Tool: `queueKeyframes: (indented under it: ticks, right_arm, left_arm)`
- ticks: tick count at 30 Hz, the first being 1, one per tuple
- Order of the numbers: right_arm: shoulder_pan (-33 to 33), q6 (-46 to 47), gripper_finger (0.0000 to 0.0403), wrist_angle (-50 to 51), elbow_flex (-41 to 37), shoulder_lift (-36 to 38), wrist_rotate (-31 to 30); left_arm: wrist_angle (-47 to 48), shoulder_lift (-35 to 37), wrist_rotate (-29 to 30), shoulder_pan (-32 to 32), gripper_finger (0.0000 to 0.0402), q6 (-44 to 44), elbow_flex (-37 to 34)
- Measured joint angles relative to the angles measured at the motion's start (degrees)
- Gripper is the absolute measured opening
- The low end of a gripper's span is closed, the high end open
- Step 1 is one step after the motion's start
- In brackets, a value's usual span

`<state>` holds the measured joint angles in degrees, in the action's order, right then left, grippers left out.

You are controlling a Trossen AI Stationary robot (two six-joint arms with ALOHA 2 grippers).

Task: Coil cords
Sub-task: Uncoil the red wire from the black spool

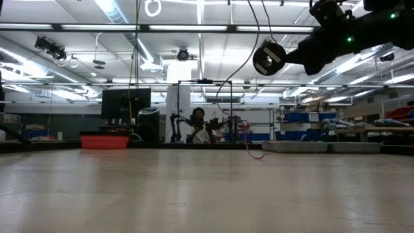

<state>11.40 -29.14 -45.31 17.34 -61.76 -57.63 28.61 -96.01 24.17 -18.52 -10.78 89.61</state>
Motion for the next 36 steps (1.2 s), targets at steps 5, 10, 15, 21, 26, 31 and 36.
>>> queueKeyframes:
  ticks: [5,10,15,21,26,31,36]
  right_arm:
    - [-0.6,2.4,0.0000,0.0,0.0,0.0,0.1]
    - [-0.6,2.3,0.0000,-0.7,0.0,0.0,0.4]
    - [-0.6,2.0,0.0000,-1.3,0.0,0.0,0.4]
    - [-0.5,2.0,0.0000,-1.6,0.0,0.0,0.2]
    - [0.3,1.2,0.0000,-3.0,0.0,0.0,0.4]
    - [2.7,-2.6,0.0000,-6.2,0.0,0.0,0.6]
    - [5.3,-5.8,0.0000,-9.9,0.0,0.0,0.6]
  left_arm:
    - [-5.4,0.0,-3.4,0.0,0.0001,-0.9,-6.4]
    - [-6.8,0.0,-3.8,0.0,0.0001,-5.1,-11.3]
    - [-9.7,0.0,-3.7,0.2,0.0001,-7.4,-15.6]
    - [-10.7,0.0,-3.7,0.2,0.0001,-7.9,-18.3]
    - [-9.3,0.0,-2.4,0.2,0.0001,-8.1,-18.7]
    - [-3.9,0.0,1.2,0.2,0.0001,-8.2,-18.7]
    - [0.8,0.0,5.8,0.4,0.0001,-10.9,-18.7]
